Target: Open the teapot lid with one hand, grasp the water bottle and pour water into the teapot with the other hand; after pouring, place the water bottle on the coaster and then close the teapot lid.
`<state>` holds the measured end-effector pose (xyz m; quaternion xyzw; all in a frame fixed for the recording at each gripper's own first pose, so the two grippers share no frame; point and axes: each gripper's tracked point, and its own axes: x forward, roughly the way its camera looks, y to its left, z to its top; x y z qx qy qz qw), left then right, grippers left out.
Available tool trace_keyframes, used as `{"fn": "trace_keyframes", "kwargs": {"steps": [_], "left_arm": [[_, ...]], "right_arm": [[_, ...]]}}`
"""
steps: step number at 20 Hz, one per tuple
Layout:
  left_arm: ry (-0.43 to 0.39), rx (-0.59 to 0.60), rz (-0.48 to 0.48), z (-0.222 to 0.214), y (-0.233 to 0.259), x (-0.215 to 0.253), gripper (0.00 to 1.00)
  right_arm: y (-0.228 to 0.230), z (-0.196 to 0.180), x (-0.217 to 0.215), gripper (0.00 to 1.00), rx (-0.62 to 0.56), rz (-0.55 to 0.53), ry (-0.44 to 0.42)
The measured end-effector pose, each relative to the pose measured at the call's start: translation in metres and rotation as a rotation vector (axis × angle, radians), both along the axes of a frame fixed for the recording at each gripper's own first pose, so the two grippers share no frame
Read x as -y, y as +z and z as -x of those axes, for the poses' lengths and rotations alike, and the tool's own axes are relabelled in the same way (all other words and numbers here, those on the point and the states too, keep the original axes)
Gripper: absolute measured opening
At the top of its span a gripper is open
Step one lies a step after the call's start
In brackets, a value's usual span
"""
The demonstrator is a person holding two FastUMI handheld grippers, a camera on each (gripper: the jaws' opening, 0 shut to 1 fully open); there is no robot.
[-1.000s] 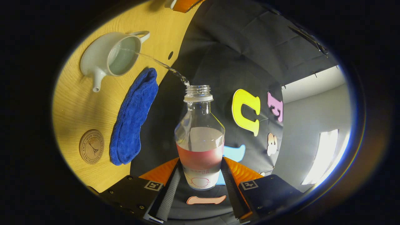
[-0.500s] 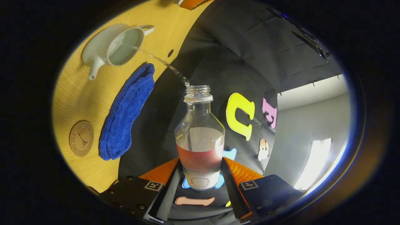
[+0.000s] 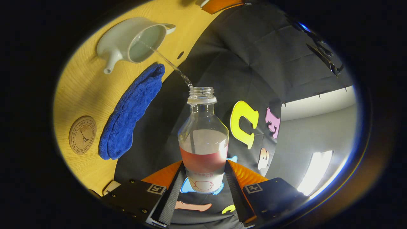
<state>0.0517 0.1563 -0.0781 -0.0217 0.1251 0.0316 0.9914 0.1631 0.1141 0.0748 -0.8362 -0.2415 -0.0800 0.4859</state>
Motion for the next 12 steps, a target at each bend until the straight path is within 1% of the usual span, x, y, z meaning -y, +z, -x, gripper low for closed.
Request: {"fn": "trace_keyframes", "kwargs": {"steps": [2, 10, 11, 12], "left_arm": [[-0.001, -0.002, -0.001, -0.001, 0.000, 0.000, 0.07], [-0.002, -0.005, -0.006, -0.001, -0.001, 0.001, 0.06], [-0.003, -0.006, -0.007, -0.001, -0.001, 0.001, 0.06], [-0.002, -0.006, -0.007, -0.001, 0.001, 0.001, 0.06]], "right_arm": [[-0.003, 0.002, -0.002, 0.75, 0.009, 0.030, 0.009], [-0.013, 0.004, -0.008, 0.75, 0.009, 0.083, 0.029], [-0.015, 0.005, -0.010, 0.72, 0.012, 0.094, 0.034], [-0.018, 0.004, -0.011, 0.75, 0.010, 0.104, 0.036]]}}
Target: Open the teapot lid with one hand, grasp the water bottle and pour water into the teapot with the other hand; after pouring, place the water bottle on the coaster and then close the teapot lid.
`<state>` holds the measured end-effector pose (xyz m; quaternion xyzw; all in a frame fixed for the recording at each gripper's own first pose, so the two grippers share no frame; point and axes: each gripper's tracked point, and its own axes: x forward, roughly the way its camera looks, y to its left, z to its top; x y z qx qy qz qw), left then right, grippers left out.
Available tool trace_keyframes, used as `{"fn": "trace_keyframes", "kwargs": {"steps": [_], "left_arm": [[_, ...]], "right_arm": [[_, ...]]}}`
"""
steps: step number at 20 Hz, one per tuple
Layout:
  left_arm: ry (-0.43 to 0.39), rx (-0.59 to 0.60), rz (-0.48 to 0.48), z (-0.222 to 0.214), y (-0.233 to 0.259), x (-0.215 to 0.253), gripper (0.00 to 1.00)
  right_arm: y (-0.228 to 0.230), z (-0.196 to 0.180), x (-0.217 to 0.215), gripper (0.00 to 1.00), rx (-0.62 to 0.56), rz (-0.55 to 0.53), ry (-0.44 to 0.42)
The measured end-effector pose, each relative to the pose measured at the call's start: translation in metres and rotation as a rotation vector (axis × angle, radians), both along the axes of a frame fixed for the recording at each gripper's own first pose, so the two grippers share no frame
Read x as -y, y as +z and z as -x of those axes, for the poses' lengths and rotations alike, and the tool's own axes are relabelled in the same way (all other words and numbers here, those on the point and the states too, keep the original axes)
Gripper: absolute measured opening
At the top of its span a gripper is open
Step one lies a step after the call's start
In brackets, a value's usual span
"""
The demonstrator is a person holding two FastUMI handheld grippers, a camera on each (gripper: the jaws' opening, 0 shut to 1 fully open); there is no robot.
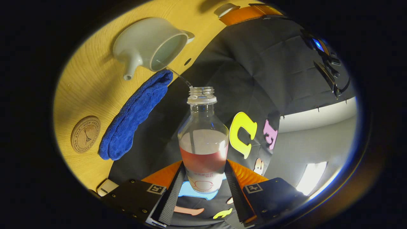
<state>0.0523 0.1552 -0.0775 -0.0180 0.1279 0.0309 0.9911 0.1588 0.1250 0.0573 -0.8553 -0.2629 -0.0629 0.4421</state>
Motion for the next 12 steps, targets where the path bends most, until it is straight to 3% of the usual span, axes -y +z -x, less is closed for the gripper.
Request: {"fn": "trace_keyframes", "kwargs": {"steps": [1, 12], "left_arm": [[0.000, 0.000, 0.001, 0.0003, -0.0011, 0.0001, 0.06], [0.001, 0.007, 0.010, 0.0008, 0.0003, -0.0006, 0.07]], "right_arm": [[-0.0022, -0.0012, 0.0000, 0.72, -0.005, 0.004, 0.003], [-0.0089, 0.0012, -0.0030, 0.75, -0.011, 0.024, 0.013]]}}
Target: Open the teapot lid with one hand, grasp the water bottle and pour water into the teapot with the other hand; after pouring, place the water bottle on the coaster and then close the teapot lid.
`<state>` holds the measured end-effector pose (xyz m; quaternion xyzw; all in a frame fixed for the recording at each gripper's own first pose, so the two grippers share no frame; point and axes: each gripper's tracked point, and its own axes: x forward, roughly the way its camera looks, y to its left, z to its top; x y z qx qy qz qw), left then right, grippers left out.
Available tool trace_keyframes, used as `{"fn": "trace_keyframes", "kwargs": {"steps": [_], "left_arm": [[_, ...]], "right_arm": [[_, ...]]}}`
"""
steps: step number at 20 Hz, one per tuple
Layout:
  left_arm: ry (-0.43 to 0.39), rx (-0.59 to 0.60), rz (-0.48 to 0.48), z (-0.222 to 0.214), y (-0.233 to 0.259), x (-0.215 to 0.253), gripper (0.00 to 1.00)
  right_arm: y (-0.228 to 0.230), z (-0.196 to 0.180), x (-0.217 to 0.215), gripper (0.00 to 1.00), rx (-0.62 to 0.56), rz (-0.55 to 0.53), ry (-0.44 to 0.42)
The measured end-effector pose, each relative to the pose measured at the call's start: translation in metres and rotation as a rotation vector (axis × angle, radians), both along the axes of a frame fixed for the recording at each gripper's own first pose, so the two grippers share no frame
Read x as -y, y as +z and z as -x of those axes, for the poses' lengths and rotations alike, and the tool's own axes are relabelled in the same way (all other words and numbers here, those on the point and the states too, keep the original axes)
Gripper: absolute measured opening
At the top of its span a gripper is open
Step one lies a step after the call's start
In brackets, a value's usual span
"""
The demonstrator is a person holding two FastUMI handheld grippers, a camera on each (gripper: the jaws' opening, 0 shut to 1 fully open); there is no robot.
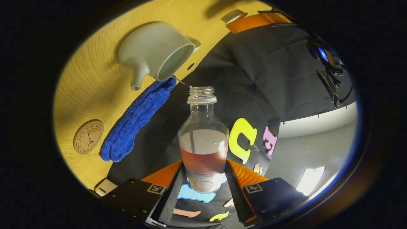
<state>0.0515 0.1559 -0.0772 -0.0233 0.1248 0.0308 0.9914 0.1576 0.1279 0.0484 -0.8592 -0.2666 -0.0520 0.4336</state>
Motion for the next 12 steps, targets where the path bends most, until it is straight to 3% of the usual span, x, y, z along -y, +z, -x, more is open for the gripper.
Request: {"fn": "trace_keyframes", "kwargs": {"steps": [5, 12], "left_arm": [[0.001, 0.001, 0.002, 0.001, -0.001, 0.000, 0.07], [0.001, 0.001, 0.006, 0.001, 0.000, -0.001, 0.07]], "right_arm": [[0.003, 0.002, 0.001, 0.75, 0.017, -0.014, 0.007], [0.005, 0.011, -0.010, 0.75, 0.091, 0.067, 0.042]]}}
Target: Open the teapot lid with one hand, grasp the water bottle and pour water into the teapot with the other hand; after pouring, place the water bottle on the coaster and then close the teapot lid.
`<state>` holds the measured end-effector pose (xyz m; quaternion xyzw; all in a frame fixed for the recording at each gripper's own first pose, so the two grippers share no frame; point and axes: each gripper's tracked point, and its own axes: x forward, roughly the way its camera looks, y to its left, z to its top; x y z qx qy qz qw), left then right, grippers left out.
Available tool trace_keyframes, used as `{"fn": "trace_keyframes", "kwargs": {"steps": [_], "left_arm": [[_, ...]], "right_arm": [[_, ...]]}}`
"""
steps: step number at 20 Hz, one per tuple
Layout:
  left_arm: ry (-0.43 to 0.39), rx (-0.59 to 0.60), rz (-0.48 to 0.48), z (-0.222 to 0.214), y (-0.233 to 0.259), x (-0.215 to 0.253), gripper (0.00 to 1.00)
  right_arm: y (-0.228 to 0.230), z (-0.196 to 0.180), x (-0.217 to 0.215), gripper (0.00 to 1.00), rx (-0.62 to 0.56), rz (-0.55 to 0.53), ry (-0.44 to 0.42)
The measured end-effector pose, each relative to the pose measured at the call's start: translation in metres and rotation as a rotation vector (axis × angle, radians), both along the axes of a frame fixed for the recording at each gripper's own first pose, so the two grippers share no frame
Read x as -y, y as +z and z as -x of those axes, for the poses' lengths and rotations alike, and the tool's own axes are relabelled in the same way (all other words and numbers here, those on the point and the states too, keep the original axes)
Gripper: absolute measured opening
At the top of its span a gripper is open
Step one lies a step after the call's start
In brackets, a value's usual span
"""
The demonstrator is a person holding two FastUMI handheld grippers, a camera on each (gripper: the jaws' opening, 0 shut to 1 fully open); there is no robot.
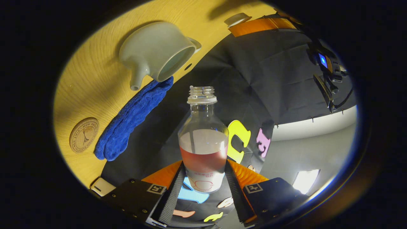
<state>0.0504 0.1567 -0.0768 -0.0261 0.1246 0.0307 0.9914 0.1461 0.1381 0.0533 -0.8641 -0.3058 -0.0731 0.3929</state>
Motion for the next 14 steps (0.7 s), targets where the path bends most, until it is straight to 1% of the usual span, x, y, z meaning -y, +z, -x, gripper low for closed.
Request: {"fn": "trace_keyframes", "kwargs": {"steps": [2, 4, 6, 8, 11, 14], "left_arm": [[0.002, 0.002, 0.003, 0.000, 0.000, 0.000, 0.07], [0.001, 0.002, 0.005, 0.001, 0.000, -0.001, 0.07], [0.000, 0.003, 0.007, 0.001, 0.000, -0.001, 0.07], [0.001, 0.003, 0.008, 0.000, -0.001, -0.002, 0.07], [0.005, 0.004, 0.010, 0.001, -0.001, -0.003, 0.06], [0.009, 0.005, 0.012, 0.001, 0.000, -0.004, 0.06]], "right_arm": [[-0.002, 0.001, -0.003, 0.75, 0.009, 0.023, 0.009], [-0.005, -0.002, -0.001, 0.75, -0.020, 0.001, 0.004], [-0.015, -0.012, 0.013, 0.75, -0.147, -0.117, -0.040], [-0.025, -0.020, 0.026, 0.75, -0.246, -0.244, -0.077], [-0.039, -0.024, 0.044, 0.75, -0.374, -0.431, -0.108], [-0.049, -0.022, 0.051, 0.75, -0.525, -0.640, -0.110]]}}
